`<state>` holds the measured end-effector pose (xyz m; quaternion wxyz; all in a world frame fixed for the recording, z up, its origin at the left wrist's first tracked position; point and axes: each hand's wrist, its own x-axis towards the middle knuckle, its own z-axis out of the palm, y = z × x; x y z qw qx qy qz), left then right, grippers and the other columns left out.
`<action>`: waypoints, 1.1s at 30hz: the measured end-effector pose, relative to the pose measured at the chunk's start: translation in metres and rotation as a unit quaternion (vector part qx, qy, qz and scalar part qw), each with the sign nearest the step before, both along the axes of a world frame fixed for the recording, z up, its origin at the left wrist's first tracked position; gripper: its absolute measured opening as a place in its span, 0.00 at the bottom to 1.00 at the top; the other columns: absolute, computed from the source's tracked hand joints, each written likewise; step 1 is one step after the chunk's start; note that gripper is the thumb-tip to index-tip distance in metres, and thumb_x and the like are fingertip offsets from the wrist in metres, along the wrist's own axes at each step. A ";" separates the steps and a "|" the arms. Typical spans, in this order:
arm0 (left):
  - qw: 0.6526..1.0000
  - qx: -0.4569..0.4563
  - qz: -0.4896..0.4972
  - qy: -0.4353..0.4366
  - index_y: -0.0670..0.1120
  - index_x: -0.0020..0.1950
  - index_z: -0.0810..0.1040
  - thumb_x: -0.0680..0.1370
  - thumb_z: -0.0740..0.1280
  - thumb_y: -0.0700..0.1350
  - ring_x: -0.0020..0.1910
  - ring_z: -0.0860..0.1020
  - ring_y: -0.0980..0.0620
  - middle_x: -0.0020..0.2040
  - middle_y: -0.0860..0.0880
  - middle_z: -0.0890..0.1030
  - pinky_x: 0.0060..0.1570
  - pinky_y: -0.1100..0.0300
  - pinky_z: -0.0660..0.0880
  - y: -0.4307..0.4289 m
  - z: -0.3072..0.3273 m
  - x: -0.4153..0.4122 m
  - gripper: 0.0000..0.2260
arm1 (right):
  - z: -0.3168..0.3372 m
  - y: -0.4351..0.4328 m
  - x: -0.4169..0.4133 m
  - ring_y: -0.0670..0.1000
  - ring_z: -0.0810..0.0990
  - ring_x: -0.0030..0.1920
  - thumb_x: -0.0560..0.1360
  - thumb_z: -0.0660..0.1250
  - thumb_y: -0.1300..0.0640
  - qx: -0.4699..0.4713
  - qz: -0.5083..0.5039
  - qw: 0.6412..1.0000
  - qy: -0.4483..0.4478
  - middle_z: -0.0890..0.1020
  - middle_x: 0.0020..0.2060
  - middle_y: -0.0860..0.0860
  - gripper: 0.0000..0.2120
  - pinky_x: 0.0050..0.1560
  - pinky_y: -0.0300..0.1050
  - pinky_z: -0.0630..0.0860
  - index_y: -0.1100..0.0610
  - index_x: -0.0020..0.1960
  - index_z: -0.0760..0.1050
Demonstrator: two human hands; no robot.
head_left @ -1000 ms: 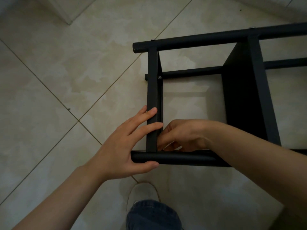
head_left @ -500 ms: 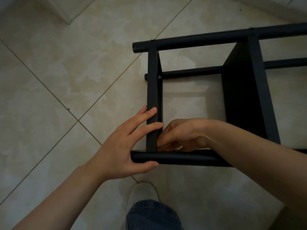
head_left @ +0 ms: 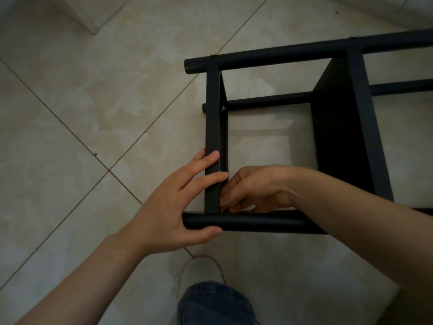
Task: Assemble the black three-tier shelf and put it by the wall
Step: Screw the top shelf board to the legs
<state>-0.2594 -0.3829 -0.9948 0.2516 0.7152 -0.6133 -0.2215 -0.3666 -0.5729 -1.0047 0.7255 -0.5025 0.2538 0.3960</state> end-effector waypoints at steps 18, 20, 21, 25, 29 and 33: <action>1.000 0.001 -0.002 0.000 0.51 0.76 0.67 0.74 0.71 0.61 0.82 0.54 0.49 0.82 0.50 0.58 0.77 0.58 0.58 0.000 0.000 0.000 0.33 | 0.005 -0.005 0.010 0.48 0.79 0.47 0.76 0.70 0.60 -0.060 0.064 0.995 -0.045 0.85 0.39 0.47 0.09 0.59 0.47 0.75 0.51 0.39 0.84; 1.000 0.000 0.000 0.002 0.50 0.75 0.68 0.74 0.71 0.61 0.82 0.54 0.49 0.82 0.50 0.59 0.77 0.55 0.60 0.000 0.000 0.000 0.33 | 0.004 -0.005 0.010 0.47 0.79 0.48 0.76 0.70 0.59 -0.059 0.068 0.995 -0.051 0.85 0.39 0.47 0.08 0.58 0.46 0.75 0.51 0.39 0.84; 1.000 -0.001 0.000 0.003 0.51 0.75 0.68 0.74 0.71 0.61 0.82 0.54 0.49 0.82 0.50 0.59 0.77 0.55 0.60 0.000 -0.001 0.000 0.33 | 0.004 -0.005 0.009 0.47 0.79 0.47 0.76 0.70 0.59 -0.058 0.068 0.995 -0.054 0.85 0.39 0.47 0.09 0.58 0.46 0.75 0.51 0.39 0.85; 1.000 0.000 -0.001 0.006 0.50 0.76 0.67 0.74 0.71 0.61 0.82 0.54 0.49 0.82 0.50 0.58 0.77 0.56 0.59 0.000 -0.001 0.000 0.33 | 0.001 -0.002 0.008 0.47 0.79 0.45 0.75 0.70 0.55 -0.052 0.066 0.995 -0.049 0.85 0.42 0.48 0.05 0.54 0.46 0.75 0.51 0.42 0.84; 1.000 0.000 0.000 0.004 0.49 0.75 0.68 0.74 0.71 0.60 0.82 0.54 0.49 0.82 0.49 0.59 0.77 0.57 0.59 0.000 -0.001 0.000 0.33 | -0.004 0.003 0.007 0.48 0.79 0.44 0.75 0.70 0.59 -0.045 0.051 0.997 -0.033 0.83 0.41 0.49 0.04 0.52 0.45 0.75 0.53 0.43 0.83; 1.000 -0.002 0.001 0.006 0.50 0.75 0.68 0.74 0.71 0.60 0.82 0.54 0.49 0.82 0.50 0.59 0.77 0.57 0.59 0.000 0.000 0.000 0.33 | -0.005 0.000 0.006 0.47 0.78 0.42 0.75 0.70 0.60 -0.025 0.028 0.999 -0.020 0.84 0.40 0.49 0.08 0.52 0.45 0.75 0.52 0.39 0.83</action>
